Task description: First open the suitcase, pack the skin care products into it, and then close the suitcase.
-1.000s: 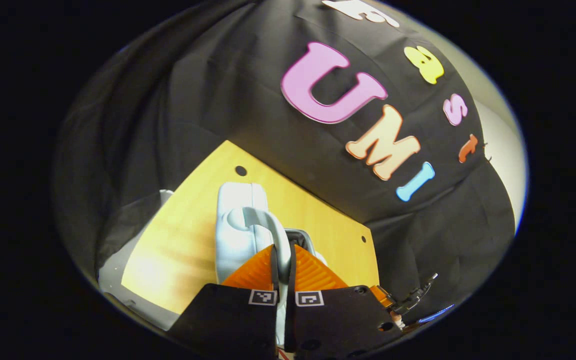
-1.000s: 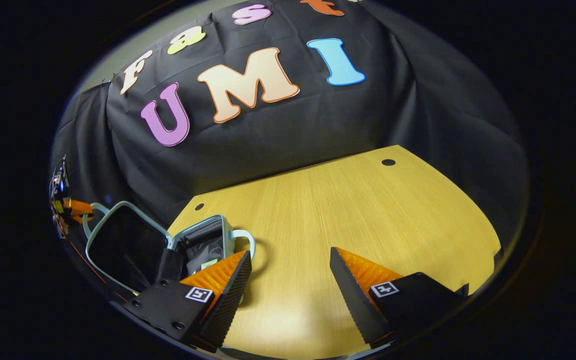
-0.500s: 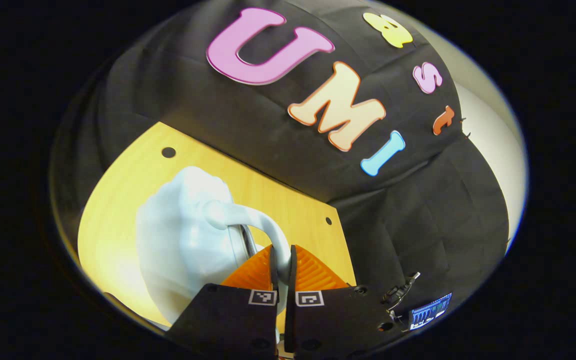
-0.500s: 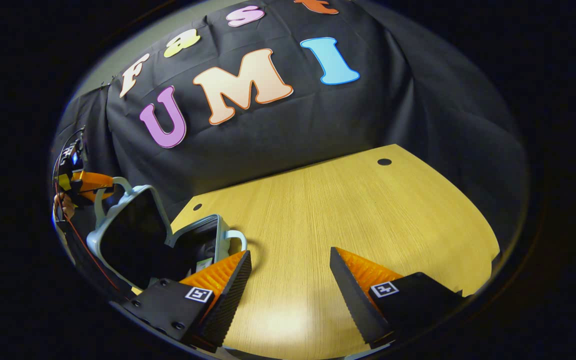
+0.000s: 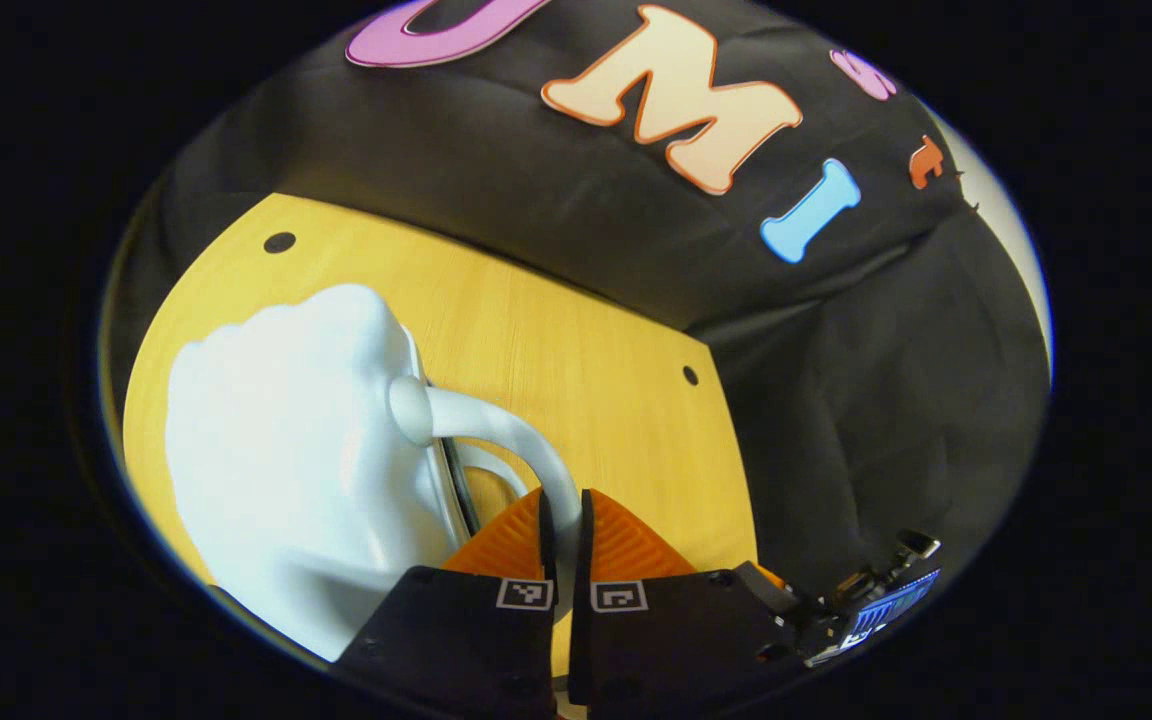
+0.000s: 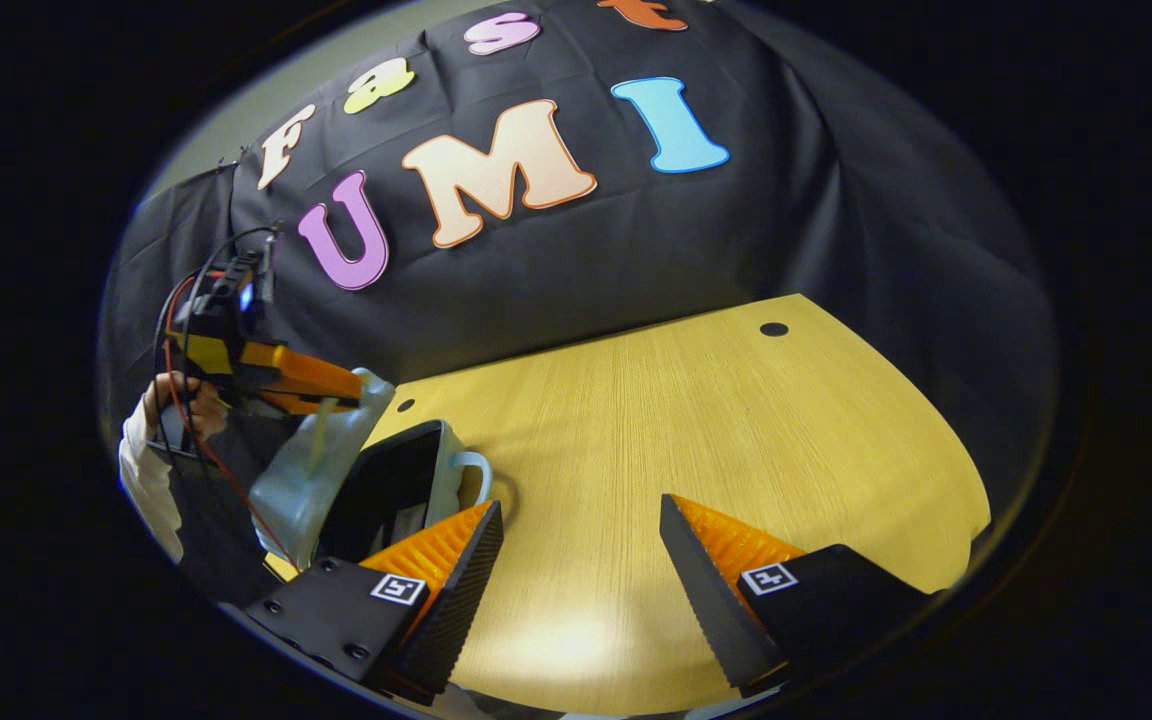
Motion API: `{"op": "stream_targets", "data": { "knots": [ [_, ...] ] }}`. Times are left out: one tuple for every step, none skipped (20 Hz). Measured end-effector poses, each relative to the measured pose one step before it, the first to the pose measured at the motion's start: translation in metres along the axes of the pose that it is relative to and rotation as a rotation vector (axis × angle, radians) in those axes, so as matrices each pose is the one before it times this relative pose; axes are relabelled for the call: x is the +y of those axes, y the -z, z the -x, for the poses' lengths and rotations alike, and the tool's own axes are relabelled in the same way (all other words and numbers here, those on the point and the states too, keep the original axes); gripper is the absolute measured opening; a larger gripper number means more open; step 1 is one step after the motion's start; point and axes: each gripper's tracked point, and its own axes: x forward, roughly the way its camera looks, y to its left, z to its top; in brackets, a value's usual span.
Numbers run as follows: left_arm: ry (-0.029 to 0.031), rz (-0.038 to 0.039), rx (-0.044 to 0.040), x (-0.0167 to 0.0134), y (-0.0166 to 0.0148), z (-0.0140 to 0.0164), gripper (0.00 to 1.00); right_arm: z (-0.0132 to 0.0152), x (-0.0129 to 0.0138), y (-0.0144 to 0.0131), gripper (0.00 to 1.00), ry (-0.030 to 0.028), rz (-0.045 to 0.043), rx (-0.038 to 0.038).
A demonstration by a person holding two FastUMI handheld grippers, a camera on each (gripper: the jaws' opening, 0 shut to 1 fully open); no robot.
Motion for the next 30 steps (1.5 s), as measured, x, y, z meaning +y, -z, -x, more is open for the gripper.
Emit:
{"op": "stream_targets", "data": {
  "knots": [
    [-0.01942,0.00586,0.02153,0.00055,0.00707,-0.01353,0.00,0.00147,-0.00155,0.00113,0.98,-0.00478,0.00147,0.00105],
    [-0.02528,0.00199,0.01529,0.00177,0.00576,-0.01167,0.00,0.00121,-0.00249,0.00083,0.98,-0.00232,0.00251,0.00347],
    [-0.02411,-0.00631,0.01127,0.00273,0.00585,-0.01127,0.00,0.00140,-0.00393,0.00179,0.98,0.00279,0.00313,0.00354],
    [-0.02019,0.00024,0.01349,0.00297,0.00428,-0.00867,0.00,0.00091,-0.00417,0.00141,0.98,0.00484,0.00555,0.00419],
    [-0.01594,0.00409,0.01137,0.00382,0.00177,-0.00283,0.04,0.00033,-0.00364,0.00188,0.98,0.00332,0.00717,0.00225],
    [-0.01435,0.00640,0.00840,0.00135,0.00147,-0.00417,0.01,0.00066,-0.00283,0.00149,0.98,-0.00114,0.00430,0.00834],
    [-0.01306,0.00779,0.01044,0.00028,0.00129,-0.00539,0.02,0.00061,-0.00171,0.00265,0.98,-0.00229,0.00293,0.00632],
    [-0.00932,0.00446,0.00804,0.00023,0.00102,-0.00422,0.02,0.00111,-0.00172,0.00064,0.98,-0.00154,0.00387,0.00357],
    [-0.01157,0.00306,0.00763,0.00169,0.00112,-0.00486,0.03,0.00017,-0.00089,0.00020,0.98,-0.00173,0.00444,0.00124],
    [-0.01073,-0.00132,0.00221,0.00112,-0.00016,-0.00346,0.05,0.00046,-0.00040,-0.00059,0.98,-0.00281,0.00321,-0.00120],
    [-0.01195,0.00298,0.00242,0.00183,-0.00178,-0.00257,0.06,0.00067,0.00011,-0.00115,0.98,-0.00357,-0.00008,-0.00421],
    [-0.02156,0.00098,-0.00475,0.00405,-0.00124,-0.00016,0.10,0.00037,0.00092,-0.00169,0.98,-0.00484,-0.00307,-0.00335],
    [-0.00886,0.00102,-0.01537,0.00227,-0.00150,0.00001,0.10,-0.00082,0.00043,-0.00067,0.98,-0.00256,-0.00422,-0.00476],
    [-0.00280,0.00044,-0.01197,-0.00261,-0.00256,0.00168,0.58,-0.00029,0.00077,-0.00210,0.98,-0.00260,-0.00510,-0.00665],
    [-0.02202,-0.00735,-0.01545,-0.00031,-0.00043,-0.00013,0.58,0.00049,0.00041,-0.00168,0.98,-0.00263,-0.00663,-0.00697],
    [-0.01448,-0.00828,-0.01715,-0.00037,-0.00046,0.00339,0.64,-0.00024,0.00160,-0.00253,0.98,-0.00423,-0.00790,-0.00769],
    [-0.01791,-0.01029,-0.01561,-0.00031,0.00046,0.00583,0.70,0.00071,0.00176,-0.00175,0.98,-0.00458,-0.00661,-0.00931],
    [-0.01436,-0.01495,-0.01515,-0.00162,0.00256,0.00581,0.81,0.00064,0.00182,-0.00358,0.98,-0.00321,-0.00314,-0.01217],
    [-0.02131,-0.01970,-0.02033,-0.00011,0.00319,0.00707,0.86,-0.00041,0.00177,-0.00343,0.98,-0.00183,-0.00203,-0.01107],
    [-0.03373,-0.03318,-0.02295,0.00269,0.00283,0.00620,0.93,0.00140,0.00155,-0.00387,0.98,-0.00308,-0.00272,-0.01195],
    [-0.04209,-0.03385,-0.02946,0.00379,0.00203,0.00628,0.95,0.00022,0.00166,-0.00402,0.98,-0.00182,-0.00808,-0.01301],
    [-0.03373,-0.02599,-0.02730,0.00428,0.00292,0.00681,0.95,0.00023,0.00304,-0.00518,0.98,-0.00716,-0.01358,-0.01286],
    [-0.02099,-0.01783,-0.02519,0.00281,0.00316,0.00755,0.95,0.00031,0.00338,-0.00486,0.98,-0.00659,-0.01568,-0.01418],
    [-0.02189,-0.00859,-0.01911,0.00266,0.00414,0.00746,0.95,0.00040,0.00219,-0.00425,0.98,-0.00792,-0.01465,-0.00915],
    [-0.01929,-0.00901,-0.02155,0.00325,0.00324,0.00582,0.95,0.00087,0.00163,-0.00279,0.98,-0.00469,-0.00548,-0.00954],
    [-0.02146,-0.01740,-0.01485,0.00353,0.00279,0.00604,0.95,0.00045,0.00025,-0.00423,0.98,-0.00071,0.00190,-0.01216],
    [-0.02085,-0.02590,-0.00991,0.00430,0.00439,0.00791,0.95,0.00170,-0.00026,-0.00423,0.98,-0.00119,0.00579,-0.01305],
    [-0.01524,-0.02330,-0.00977,0.00167,0.00278,0.00620,0.95,0.00123,-0.00166,-0.00418,0.98,0.00768,0.00894,-0.01137],
    [-0.00737,-0.01127,-0.00950,-0.00036,0.00225,0.00273,0.95,0.00126,-0.00279,-0.00289,0.98,0.00706,0.00818,-0.00970],
    [-0.00314,-0.00184,-0.00570,-0.00250,0.00311,0.00488,0.95,0.00166,-0.00018,-0.00214,0.98,-0.00125,-0.00135,-0.00442]
  ]
}}
